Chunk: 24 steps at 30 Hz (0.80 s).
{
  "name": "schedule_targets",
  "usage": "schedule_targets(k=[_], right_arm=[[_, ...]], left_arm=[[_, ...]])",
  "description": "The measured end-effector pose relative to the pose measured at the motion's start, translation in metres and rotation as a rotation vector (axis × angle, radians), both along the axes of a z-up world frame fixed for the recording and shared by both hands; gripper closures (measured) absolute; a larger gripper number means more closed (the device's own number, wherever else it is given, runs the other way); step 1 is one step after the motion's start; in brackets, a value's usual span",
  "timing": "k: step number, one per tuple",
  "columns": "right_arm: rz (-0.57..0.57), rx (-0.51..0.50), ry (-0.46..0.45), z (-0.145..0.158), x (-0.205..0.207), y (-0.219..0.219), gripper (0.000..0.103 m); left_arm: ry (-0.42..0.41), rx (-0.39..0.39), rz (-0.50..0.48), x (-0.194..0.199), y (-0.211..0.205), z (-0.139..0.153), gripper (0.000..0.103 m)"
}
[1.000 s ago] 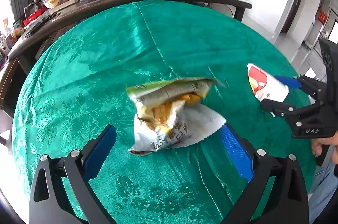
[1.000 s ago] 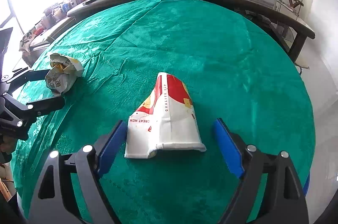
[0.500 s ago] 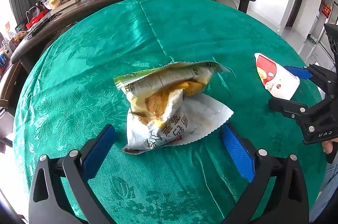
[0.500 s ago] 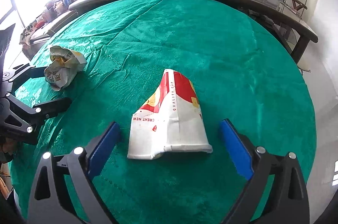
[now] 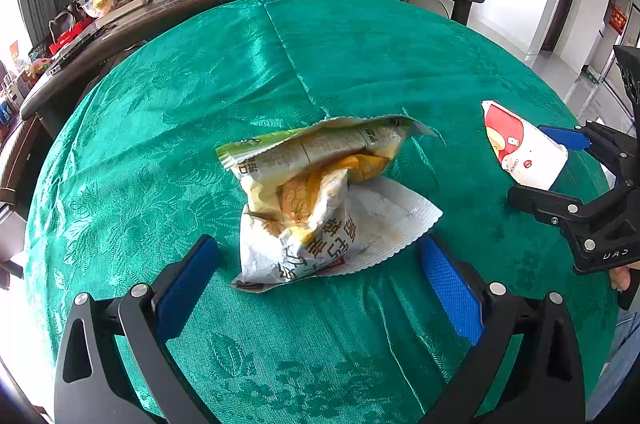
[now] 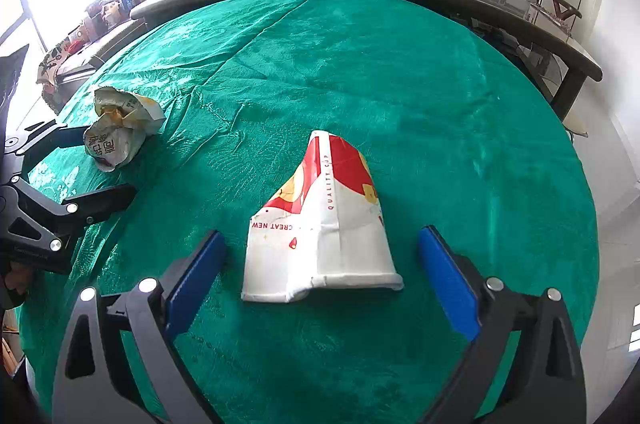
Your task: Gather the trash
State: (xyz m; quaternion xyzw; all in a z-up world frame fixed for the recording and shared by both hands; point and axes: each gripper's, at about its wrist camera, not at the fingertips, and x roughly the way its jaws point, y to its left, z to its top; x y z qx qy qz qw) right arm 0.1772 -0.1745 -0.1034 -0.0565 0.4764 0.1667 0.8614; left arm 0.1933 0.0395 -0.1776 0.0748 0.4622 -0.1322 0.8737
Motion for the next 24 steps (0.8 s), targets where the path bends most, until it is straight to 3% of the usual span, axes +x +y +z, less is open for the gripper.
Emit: schedule_targets(k=[10,14,17,21,23,24], right_arm=[[0.001,0.035,0.004,0.002,-0.001,-0.004,0.009],[0.014,0.135,0.100,0.013,0.000,-0.024,0.011],[0.026,0.144,0.157,0.021,0.008,-0.028,0.013],[0.059,0.118,0.254,0.023,0.026,-0.016,0.022],[0.069,0.088,0.267,0.021,0.032,-0.010,0.033],[0.071,0.064,0.282,0.019,0.034,-0.007,0.043]], left_arm=[[0.002,-0.011,-0.005,0.000,0.001,0.001,0.004],[0.015,-0.114,-0.087,-0.001,0.024,0.007,0.004],[0.042,-0.190,-0.102,0.003,0.040,0.010,0.004],[0.054,-0.175,-0.138,0.016,0.031,0.012,0.004],[0.062,-0.156,-0.126,0.024,0.026,0.012,0.005],[0.067,-0.164,-0.124,0.027,0.025,0.014,0.013]])
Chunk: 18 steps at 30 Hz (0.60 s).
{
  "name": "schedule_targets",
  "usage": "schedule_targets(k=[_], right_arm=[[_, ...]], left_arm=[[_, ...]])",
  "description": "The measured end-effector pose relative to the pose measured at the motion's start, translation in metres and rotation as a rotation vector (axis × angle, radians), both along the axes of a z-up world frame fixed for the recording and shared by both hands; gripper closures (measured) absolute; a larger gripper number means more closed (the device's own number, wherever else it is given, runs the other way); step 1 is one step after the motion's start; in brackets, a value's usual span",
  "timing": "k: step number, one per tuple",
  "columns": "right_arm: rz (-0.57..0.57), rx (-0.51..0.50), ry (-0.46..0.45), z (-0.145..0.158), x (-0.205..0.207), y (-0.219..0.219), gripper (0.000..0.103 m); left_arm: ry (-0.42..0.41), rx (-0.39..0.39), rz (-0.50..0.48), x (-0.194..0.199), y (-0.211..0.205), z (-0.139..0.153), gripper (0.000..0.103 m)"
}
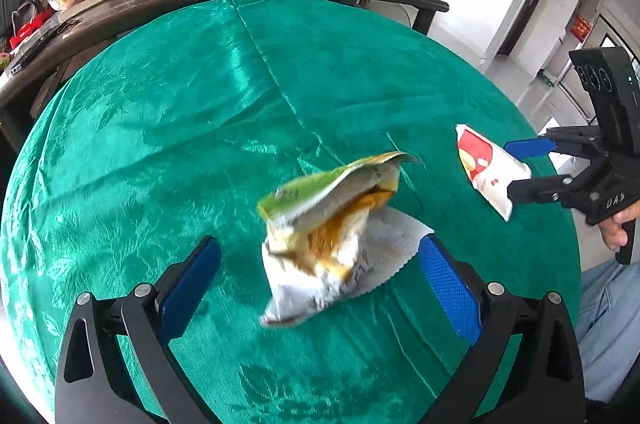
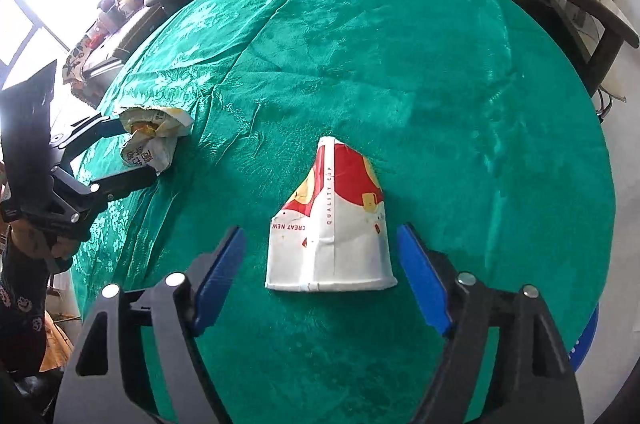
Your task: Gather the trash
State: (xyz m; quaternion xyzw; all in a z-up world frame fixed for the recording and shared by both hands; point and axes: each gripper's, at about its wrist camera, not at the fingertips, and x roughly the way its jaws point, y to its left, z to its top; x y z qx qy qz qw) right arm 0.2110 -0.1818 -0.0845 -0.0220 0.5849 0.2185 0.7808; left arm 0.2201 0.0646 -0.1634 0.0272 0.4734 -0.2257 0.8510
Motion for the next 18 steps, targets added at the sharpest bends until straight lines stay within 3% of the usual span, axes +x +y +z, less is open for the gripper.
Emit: schedule_targets(k=[2,3,4,5,8,13,18], right_arm=[[-0.004,-0.046,-0.009,0.000,-0.001,0.000,0.066],[-0.008,-0.020,-0.006,0.002,-0.002,-0.002,0.070],[-0.011,0.003,-0.011,0.006,-0.004,-0.005,0.072],[-0.010,0.001,-0.031,0.011,-0.009,-0.007,0.072],[-0.024,0.014,-0.069,0.023,-0.021,-0.018,0.073],[-0.103,0.077,-0.109,0.044,-0.037,-0.065,0.073],[-0.250,0.048,-0.132,0.058,-0.063,-0.163,0.073]], left_arm=[[0.021,-0.014,-0.008,0.004,-0.003,0.002,0.030],[0.033,-0.006,-0.008,0.005,-0.005,0.001,0.034],[0.019,0.012,-0.003,0.004,-0.007,0.002,0.040],[0.004,0.047,0.000,0.002,-0.011,0.003,0.060],[0.009,0.022,-0.013,-0.001,-0.013,0.007,0.075],[-0.016,0.007,-0.053,-0.015,-0.038,0.020,0.080],[-0.028,-0.042,-0.156,-0.032,-0.099,0.041,0.081]])
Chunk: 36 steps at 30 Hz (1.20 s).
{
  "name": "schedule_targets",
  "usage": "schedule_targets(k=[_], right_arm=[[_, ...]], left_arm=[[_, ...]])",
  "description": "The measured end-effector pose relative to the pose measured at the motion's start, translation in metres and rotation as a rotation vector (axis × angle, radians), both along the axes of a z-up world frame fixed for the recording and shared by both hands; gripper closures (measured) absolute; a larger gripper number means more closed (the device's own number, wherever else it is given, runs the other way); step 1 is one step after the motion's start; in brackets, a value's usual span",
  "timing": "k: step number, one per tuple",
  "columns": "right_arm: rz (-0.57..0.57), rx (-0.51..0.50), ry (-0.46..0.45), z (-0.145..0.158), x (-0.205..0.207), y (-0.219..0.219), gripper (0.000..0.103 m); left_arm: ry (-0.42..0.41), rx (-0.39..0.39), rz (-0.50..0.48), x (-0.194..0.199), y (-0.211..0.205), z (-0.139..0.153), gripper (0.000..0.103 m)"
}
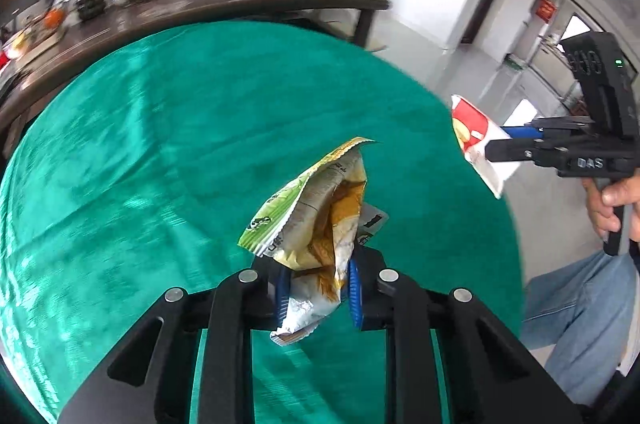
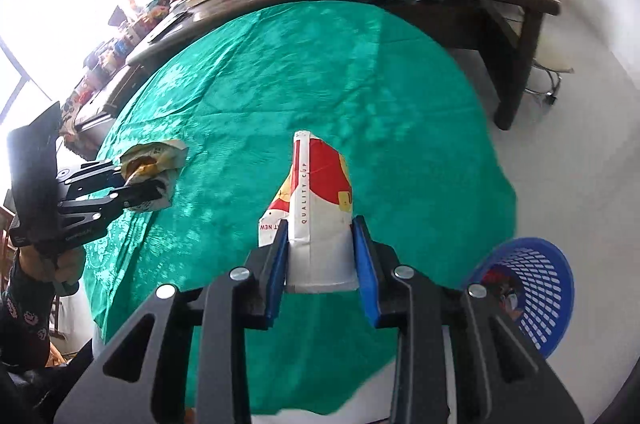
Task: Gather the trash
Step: 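Carry both bags over the wastebasket and release both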
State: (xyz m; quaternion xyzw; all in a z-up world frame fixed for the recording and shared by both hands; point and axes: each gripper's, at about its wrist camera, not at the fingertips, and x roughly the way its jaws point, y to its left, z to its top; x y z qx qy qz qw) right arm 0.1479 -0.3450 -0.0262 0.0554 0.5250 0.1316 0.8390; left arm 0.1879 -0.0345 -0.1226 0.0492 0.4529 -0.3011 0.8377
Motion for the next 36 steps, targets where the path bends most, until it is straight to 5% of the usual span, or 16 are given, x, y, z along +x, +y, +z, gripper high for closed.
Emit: schedule_targets(k=[10,17,23,25,27,32,36], right_arm=[[-0.299,-0.137,0.152,-0.072,-0.044,-0.189,0.073],[-0.378,-0.092,0.233,-0.137,-0.035,-0.256,0.072],[-0.459,0.032,0.275,-0.185,-0.035,-0.298,0.063],[-0.485,0.065,0.269,-0.189,-0.038,-0.304,0.045],[-0.519,0.076,0.250,-0.188,-0.040,-0.309,0.030],[-0.566,0.048,0.167,-0.155,-0.052,-0.315,0.013],[-0.588,-0.006,0.123,-0.124,-0.060,-0.312,0.005]], left_arm=[[0.084,-0.085,-0.279,-0.030,-0.210,0.011,0.081],[0.176,0.042,-0.348,-0.030,-0.354,-0.056,0.081],[0.226,0.125,-0.343,-0.016,-0.415,-0.115,0.078],[0.240,0.142,-0.347,-0.007,-0.430,-0.132,0.071],[0.240,0.138,-0.339,-0.003,-0.440,-0.143,0.034],[0.160,0.093,-0.263,-0.005,-0.430,-0.127,0.016],[-0.010,0.093,-0.233,-0.024,-0.418,-0.087,0.010]])
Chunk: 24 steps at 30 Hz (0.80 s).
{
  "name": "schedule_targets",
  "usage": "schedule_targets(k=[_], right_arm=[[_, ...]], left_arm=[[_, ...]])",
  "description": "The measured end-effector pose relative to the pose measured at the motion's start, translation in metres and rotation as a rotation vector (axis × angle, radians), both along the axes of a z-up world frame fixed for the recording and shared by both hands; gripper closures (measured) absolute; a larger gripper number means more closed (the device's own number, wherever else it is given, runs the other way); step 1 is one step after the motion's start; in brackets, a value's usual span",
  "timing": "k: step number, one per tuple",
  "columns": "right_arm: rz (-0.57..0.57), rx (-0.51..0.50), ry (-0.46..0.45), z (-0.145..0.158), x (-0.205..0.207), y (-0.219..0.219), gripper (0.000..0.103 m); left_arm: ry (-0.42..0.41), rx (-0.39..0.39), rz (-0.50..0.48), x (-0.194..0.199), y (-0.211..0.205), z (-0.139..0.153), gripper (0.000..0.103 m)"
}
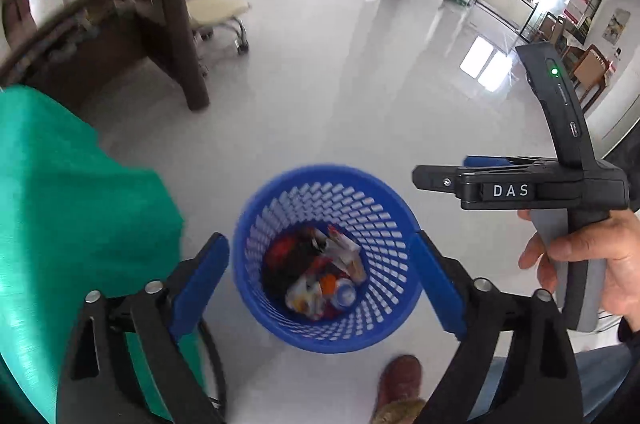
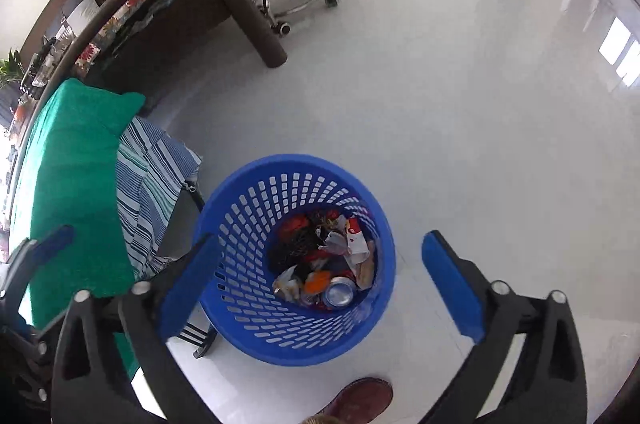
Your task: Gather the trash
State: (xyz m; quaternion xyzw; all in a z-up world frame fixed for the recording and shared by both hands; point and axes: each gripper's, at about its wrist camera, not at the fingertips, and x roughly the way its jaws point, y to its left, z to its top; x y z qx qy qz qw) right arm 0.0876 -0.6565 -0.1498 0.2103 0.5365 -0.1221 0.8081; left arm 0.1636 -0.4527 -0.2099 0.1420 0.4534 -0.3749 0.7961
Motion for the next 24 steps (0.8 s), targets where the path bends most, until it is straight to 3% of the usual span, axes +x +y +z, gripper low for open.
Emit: schedule_targets(k=[3,6,9,12,16,19,24], right_arm=[[-0.022,-0.065,-0.021,0.036,-0.020,0.008,0.005],[0.005,-0.139,-0.120,0.078,-0.052,0.030,0.005],[-0.005,-0.235,-0.194,0.111,-0.094,0.058,0.005],[-0.030,-0.201,-0.291,0.126,-0.125,0.077,0.005],[-0.009,-0.250,-0.327,0.137,-0.142,0.096,0.005],[-0.027,-0.257,-0.301,0.139,-0.151,0.108,0.005],[-0.032,-0.257,-0.185,0.123,-0.154,0.120,0.005]], left_arm=[[-0.137,-0.031,-0.004,-0.021,0.019,0.038,0.005],[-0.166,-0.048,-0.021,-0.047,0.042,0.069,0.005],[-0.209,-0.057,0.036,-0.069,0.067,0.086,0.005],[-0.243,-0.073,0.061,-0.089,0.083,0.094,0.005],[-0.298,-0.047,0.089,-0.106,0.087,0.100,0.005],[-0.276,0.000,0.160,-0.111,0.095,0.109,0.005],[-0.107,-0.028,0.150,-0.102,0.109,0.107,0.005]])
